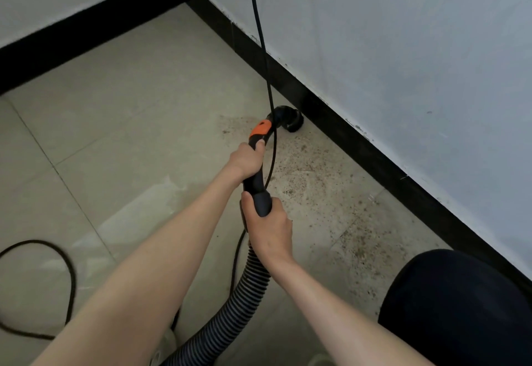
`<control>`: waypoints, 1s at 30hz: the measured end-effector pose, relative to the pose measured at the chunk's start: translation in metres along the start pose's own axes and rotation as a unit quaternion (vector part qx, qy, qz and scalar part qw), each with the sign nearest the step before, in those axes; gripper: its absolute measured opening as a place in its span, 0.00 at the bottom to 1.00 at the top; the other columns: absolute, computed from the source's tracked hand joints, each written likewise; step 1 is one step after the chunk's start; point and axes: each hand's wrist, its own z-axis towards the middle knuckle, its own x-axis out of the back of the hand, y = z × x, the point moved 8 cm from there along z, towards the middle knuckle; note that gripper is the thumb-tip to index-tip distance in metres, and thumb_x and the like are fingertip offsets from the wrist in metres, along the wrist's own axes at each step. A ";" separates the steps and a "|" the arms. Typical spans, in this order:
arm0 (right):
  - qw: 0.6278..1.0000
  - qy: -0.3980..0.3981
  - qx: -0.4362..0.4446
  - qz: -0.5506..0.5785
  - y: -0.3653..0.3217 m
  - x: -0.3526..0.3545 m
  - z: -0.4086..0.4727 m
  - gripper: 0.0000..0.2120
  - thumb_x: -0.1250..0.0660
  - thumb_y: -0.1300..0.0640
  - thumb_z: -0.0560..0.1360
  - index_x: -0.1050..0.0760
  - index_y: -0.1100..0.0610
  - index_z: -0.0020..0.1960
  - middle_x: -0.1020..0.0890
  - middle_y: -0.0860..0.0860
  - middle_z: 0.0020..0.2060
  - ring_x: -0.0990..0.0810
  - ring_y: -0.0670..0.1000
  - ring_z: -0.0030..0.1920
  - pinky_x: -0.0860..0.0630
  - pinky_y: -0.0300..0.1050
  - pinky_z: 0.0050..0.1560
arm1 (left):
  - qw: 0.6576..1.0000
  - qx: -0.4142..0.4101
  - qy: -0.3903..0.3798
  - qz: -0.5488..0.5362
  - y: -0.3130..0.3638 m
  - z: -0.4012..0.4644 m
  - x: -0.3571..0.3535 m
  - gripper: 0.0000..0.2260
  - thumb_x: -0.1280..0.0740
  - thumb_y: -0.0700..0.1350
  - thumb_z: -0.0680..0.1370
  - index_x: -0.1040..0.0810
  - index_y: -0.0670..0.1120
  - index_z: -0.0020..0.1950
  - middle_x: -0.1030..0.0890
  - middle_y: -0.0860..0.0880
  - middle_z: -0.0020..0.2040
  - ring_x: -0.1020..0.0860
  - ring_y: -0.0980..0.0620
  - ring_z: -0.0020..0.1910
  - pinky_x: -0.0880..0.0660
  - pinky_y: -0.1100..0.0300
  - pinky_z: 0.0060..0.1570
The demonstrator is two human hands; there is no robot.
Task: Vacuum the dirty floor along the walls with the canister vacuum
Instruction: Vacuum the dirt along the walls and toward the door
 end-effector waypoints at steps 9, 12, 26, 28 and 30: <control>0.996 -0.075 0.037 -0.009 -0.032 -0.032 0.022 0.19 0.36 0.38 0.75 0.27 0.54 0.52 0.23 0.47 0.39 0.22 0.49 0.40 0.28 0.44 0.39 | 0.997 0.024 0.064 -0.040 -0.010 0.015 0.055 0.27 0.47 0.58 0.80 0.32 0.35 0.65 0.23 0.35 0.59 0.23 0.35 0.56 0.25 0.46 0.58; 0.992 -0.109 0.054 -0.015 -0.042 -0.051 0.031 0.18 0.35 0.38 0.75 0.27 0.53 0.49 0.22 0.48 0.40 0.21 0.50 0.41 0.28 0.43 0.38 | 0.991 0.043 0.110 -0.059 -0.022 0.017 0.082 0.27 0.47 0.58 0.80 0.31 0.36 0.65 0.23 0.36 0.59 0.22 0.36 0.55 0.24 0.47 0.57; 0.980 -0.190 0.056 -0.023 -0.023 -0.065 0.024 0.16 0.32 0.38 0.72 0.26 0.51 0.44 0.20 0.51 0.39 0.20 0.53 0.36 0.21 0.51 0.39 | 0.975 0.102 0.186 -0.070 -0.067 -0.010 0.097 0.25 0.48 0.54 0.82 0.35 0.36 0.69 0.27 0.36 0.64 0.27 0.37 0.61 0.27 0.50 0.59; 0.983 -0.176 0.054 -0.024 -0.016 -0.055 0.020 0.17 0.33 0.37 0.71 0.26 0.50 0.43 0.20 0.51 0.37 0.20 0.54 0.35 0.19 0.54 0.39 | 0.977 0.101 0.175 -0.069 -0.063 -0.015 0.084 0.24 0.48 0.54 0.82 0.35 0.36 0.68 0.27 0.36 0.63 0.26 0.37 0.60 0.27 0.51 0.57; 0.986 -0.157 0.049 -0.025 -0.011 -0.046 0.018 0.17 0.33 0.36 0.71 0.27 0.50 0.42 0.20 0.50 0.36 0.20 0.54 0.36 0.18 0.56 0.40 | 0.979 0.096 0.164 -0.069 -0.056 -0.018 0.074 0.24 0.48 0.54 0.82 0.35 0.37 0.68 0.27 0.36 0.63 0.26 0.38 0.59 0.27 0.51 0.56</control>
